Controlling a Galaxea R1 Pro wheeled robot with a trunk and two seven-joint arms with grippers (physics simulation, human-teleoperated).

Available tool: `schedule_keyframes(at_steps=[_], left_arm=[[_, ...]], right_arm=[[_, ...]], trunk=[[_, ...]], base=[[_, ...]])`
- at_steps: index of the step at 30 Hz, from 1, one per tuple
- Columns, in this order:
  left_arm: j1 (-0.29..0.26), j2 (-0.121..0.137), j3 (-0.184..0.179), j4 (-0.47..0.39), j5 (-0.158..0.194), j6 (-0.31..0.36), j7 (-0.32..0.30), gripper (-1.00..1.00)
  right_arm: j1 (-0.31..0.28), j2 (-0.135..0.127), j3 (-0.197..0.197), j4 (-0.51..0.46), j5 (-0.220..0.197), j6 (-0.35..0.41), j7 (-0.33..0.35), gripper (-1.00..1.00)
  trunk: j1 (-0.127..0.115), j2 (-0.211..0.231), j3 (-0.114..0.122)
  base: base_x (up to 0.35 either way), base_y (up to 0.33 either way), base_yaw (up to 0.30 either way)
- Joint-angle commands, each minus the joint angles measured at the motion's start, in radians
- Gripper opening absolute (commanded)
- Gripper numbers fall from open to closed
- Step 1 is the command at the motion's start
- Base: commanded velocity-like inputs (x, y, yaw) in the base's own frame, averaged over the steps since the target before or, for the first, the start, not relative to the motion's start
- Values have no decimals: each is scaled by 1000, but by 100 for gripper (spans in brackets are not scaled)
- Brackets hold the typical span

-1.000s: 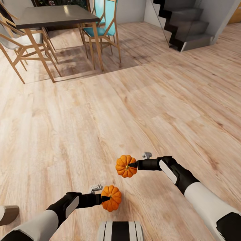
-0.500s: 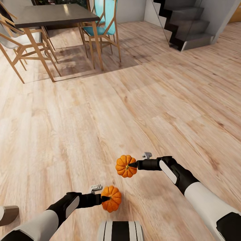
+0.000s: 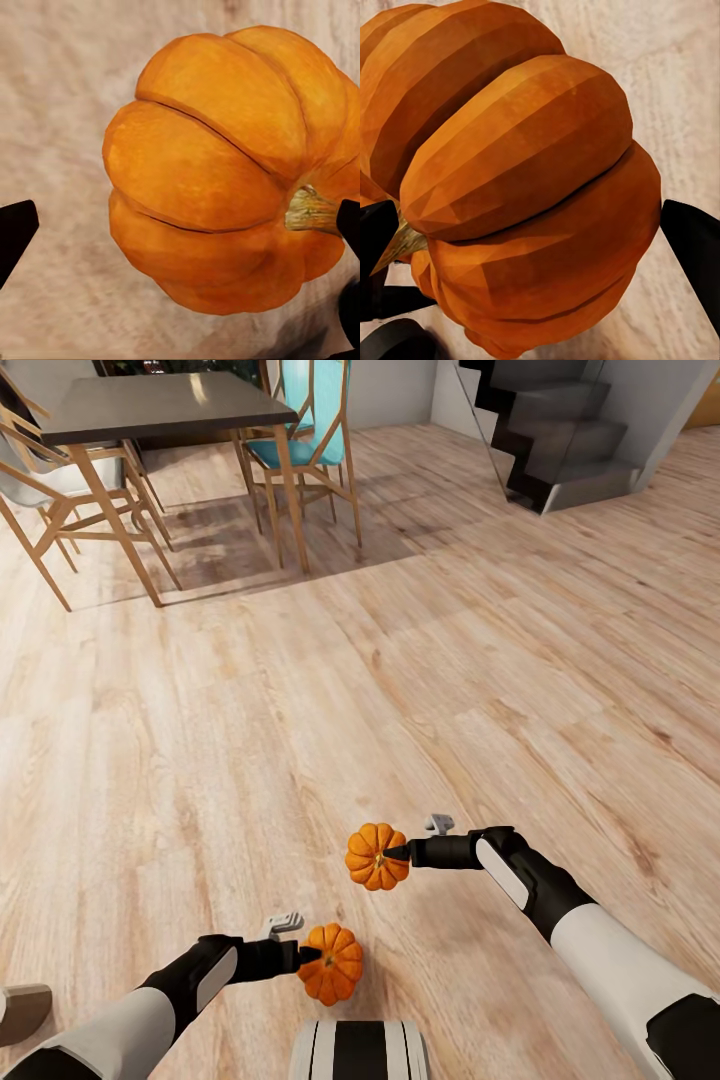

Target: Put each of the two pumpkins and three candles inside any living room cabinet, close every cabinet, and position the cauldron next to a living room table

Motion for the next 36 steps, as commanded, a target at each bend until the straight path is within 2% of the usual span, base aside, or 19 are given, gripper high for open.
schedule_keyframes(at_steps=[1, 11, 26, 36], left_arm=[[0, 1, -3, -2, 7, -3, 2, 100], [0, 1, -3, -2, 10, -21, 4, 100], [0, 1, -3, -2, 10, -21, 3, 100], [0, 0, -4, -3, 9, -21, 4, 100]], right_arm=[[-1, -1, 3, -1, -4, 3, 1, -100], [-1, -1, 3, -1, -4, 3, 1, -100], [-1, -1, 3, -1, -4, 3, 1, -100], [0, -1, 3, -1, -4, 1, 1, -100]], trunk=[[0, 0, -1], [0, 0, -1], [7, -4, -59], [7, -4, -59]], base=[[0, 0, 0], [0, 0, 0], [0, 0, 0], [0, 0, 0]])
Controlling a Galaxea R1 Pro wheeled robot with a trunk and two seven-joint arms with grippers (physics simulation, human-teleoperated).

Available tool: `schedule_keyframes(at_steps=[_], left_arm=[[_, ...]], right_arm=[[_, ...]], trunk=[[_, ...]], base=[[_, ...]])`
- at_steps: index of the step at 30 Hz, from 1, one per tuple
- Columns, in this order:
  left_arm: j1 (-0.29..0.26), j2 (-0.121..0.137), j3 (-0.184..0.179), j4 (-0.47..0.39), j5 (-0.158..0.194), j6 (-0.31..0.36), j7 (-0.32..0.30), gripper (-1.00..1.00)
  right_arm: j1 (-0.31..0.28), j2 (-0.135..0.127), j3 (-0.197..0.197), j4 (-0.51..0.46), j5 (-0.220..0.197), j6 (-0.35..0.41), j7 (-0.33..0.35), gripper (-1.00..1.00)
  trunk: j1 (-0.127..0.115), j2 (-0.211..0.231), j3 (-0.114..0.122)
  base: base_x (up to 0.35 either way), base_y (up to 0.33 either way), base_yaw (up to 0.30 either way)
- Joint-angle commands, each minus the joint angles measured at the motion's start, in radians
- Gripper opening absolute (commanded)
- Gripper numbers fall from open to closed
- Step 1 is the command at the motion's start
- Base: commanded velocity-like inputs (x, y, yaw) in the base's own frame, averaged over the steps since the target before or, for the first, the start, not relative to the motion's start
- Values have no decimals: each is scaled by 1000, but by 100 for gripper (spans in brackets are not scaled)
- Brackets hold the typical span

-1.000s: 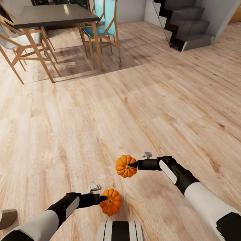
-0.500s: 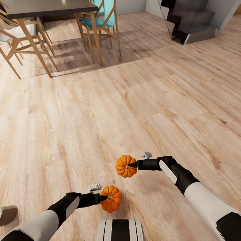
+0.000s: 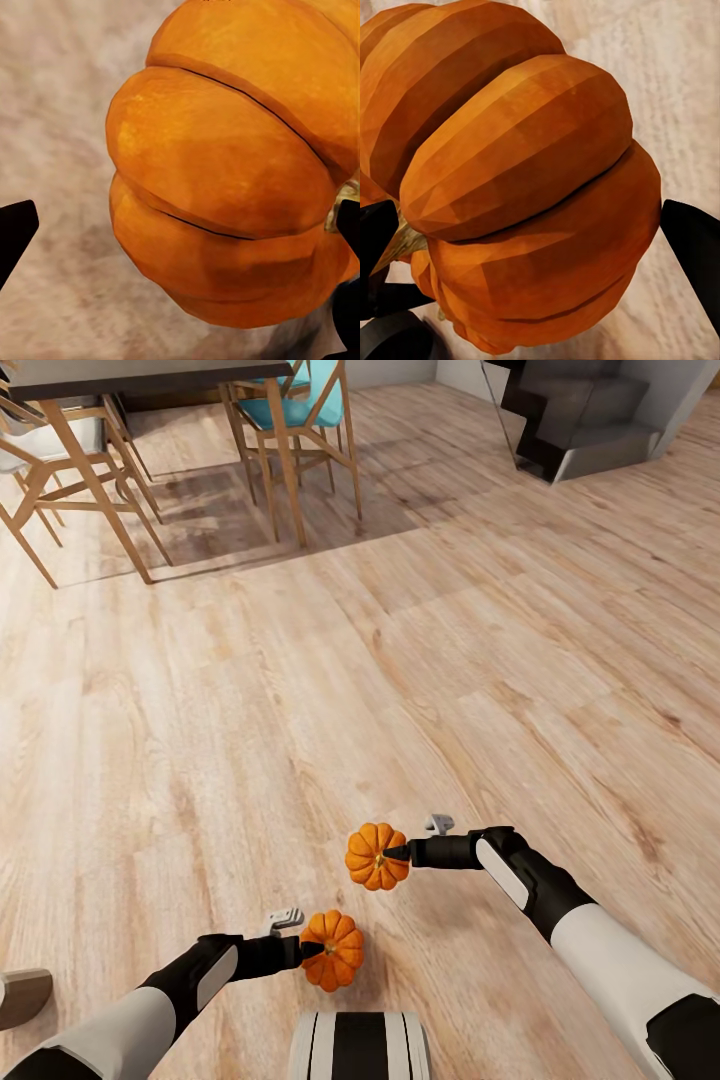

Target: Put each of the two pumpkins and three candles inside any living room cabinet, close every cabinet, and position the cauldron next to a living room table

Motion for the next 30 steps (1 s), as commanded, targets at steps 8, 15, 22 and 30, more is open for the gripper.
schedule_keyframes(at_steps=[8, 15, 22, 30], left_arm=[[0, 0, -6, 2, -16, 1, 28, 100], [0, 0, -7, 2, -16, 1, 28, 100], [0, -13, -7, 2, -19, 1, 28, -100], [0, -14, -7, 2, -19, 2, 28, -100]], right_arm=[[-1, -1, 3, -1, -4, 3, 0, -100], [-1, -1, 4, -1, -4, 3, 0, -100], [-1, -1, 3, -1, -4, 3, 0, -100], [0, -1, 3, -1, -4, 3, 0, -100]], trunk=[[0, 0, -1], [0, 0, -1], [0, 0, -1], [0, 0, -1]], base=[[54, -32, 0], [4, -3, 0], [0, 0, 0], [0, 0, 0]])
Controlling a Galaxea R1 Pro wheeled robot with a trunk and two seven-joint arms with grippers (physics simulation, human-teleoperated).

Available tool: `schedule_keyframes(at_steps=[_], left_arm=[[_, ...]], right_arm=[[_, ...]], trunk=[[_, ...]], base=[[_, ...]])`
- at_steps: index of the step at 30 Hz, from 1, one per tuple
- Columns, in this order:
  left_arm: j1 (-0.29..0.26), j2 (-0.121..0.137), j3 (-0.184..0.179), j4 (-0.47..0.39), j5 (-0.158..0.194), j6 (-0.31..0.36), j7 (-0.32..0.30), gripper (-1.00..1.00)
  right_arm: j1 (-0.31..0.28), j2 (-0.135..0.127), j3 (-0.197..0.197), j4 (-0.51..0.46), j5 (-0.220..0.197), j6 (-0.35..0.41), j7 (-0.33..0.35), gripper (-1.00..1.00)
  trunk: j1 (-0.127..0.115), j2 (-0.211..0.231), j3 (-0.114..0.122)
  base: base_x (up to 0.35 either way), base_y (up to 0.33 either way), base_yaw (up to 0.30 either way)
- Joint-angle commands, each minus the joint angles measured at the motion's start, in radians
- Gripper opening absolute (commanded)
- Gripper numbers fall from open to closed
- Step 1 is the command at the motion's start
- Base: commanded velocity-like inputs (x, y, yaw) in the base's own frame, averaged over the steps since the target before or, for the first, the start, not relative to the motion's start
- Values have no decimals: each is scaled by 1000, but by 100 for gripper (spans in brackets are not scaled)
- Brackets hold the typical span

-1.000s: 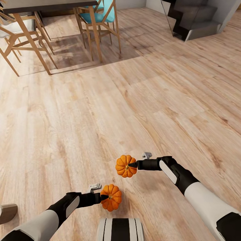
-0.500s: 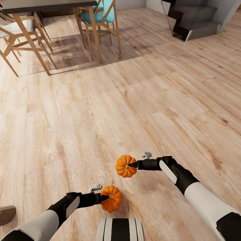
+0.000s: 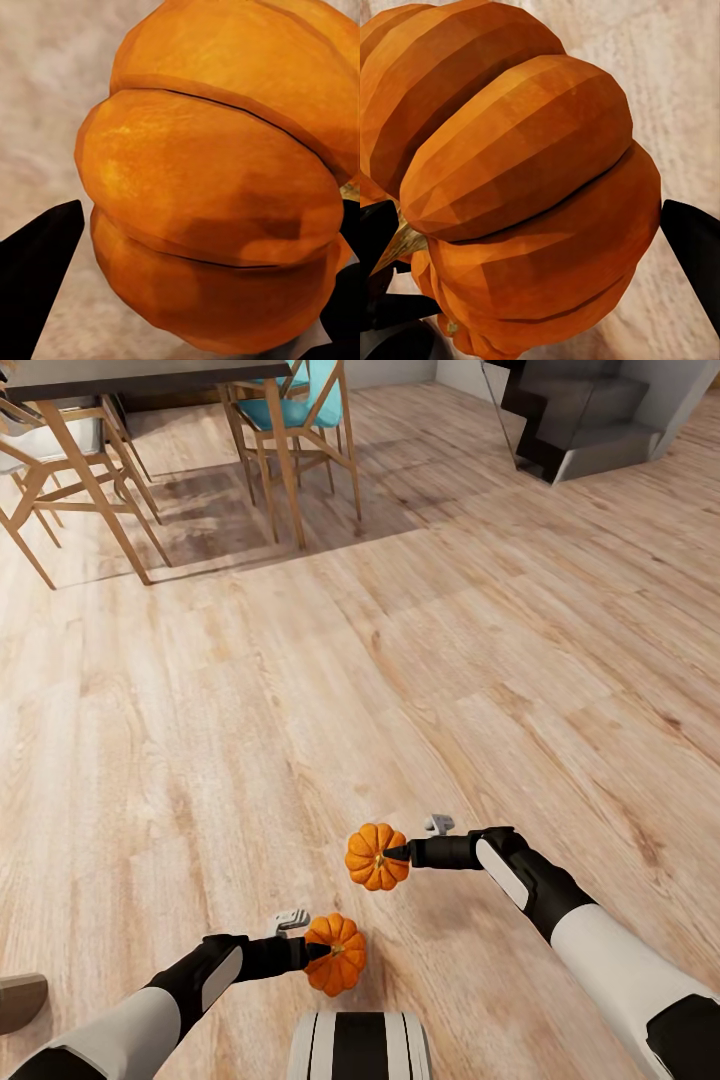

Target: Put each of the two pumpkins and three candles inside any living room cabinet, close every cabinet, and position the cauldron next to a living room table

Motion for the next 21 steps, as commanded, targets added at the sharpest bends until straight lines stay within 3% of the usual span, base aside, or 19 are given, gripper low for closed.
schedule_keyframes(at_steps=[1, 17, 21], left_arm=[[0, 1, -4, 0, -11, 1, 57, -100], [0, 1, -4, -1, -11, 2, 56, -100], [0, 1, -3, -1, -10, 2, 55, -100]], right_arm=[[-1, -1, 3, -1, -4, 3, 1, -100], [-1, -1, 2, 0, -3, 5, 1, -100], [-1, -1, 3, 1, -3, 4, -1, -100]], trunk=[[0, 0, -1], [0, 0, -1], [-2, 1, 15]], base=[[0, 0, 0], [0, 0, 0], [0, 0, 0]])
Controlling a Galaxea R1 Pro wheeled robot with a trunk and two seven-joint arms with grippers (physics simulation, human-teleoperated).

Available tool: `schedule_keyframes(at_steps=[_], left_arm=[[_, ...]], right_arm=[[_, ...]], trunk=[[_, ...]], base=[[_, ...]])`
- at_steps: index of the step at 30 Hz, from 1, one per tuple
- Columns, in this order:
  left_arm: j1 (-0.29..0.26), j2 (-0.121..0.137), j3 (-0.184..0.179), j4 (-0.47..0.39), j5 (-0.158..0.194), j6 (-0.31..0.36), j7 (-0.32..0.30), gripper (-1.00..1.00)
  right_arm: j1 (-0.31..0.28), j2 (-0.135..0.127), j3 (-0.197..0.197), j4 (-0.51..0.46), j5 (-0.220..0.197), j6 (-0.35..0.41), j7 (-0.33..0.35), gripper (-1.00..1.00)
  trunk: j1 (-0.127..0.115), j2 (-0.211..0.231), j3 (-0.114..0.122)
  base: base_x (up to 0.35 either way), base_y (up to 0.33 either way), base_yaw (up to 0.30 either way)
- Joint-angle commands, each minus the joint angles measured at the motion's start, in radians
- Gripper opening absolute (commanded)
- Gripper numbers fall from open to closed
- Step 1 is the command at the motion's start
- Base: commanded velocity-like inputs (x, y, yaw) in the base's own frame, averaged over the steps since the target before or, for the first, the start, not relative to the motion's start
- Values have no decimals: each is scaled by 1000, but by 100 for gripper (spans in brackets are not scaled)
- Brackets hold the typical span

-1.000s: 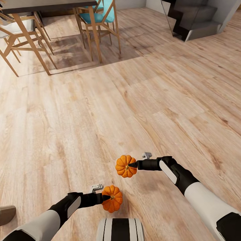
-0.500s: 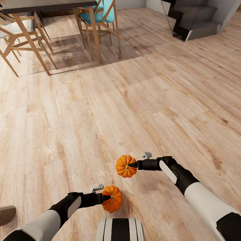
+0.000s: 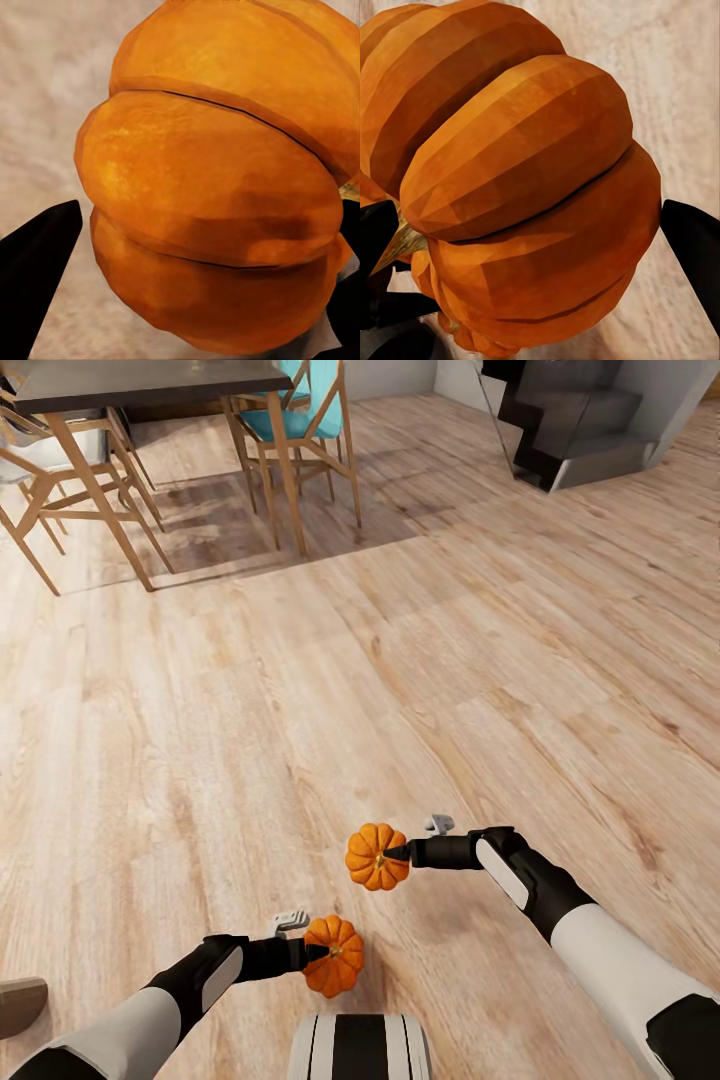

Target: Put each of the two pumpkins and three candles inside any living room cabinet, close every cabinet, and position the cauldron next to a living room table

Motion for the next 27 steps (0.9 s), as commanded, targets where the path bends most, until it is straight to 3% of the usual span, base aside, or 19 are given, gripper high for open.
schedule_keyframes(at_steps=[1, 27], left_arm=[[0, 1, 2, -1, -8, 1, 24, -100], [0, 13, 5, -8, -8, 9, 10, -100]], right_arm=[[0, -1, 3, -1, -3, 3, 0, -100], [0, -8, -2, 15, -2, 0, -8, -100]], trunk=[[0, 0, 3], [-12, 6, 105]], base=[[0, 0, 0], [0, 0, 10]])
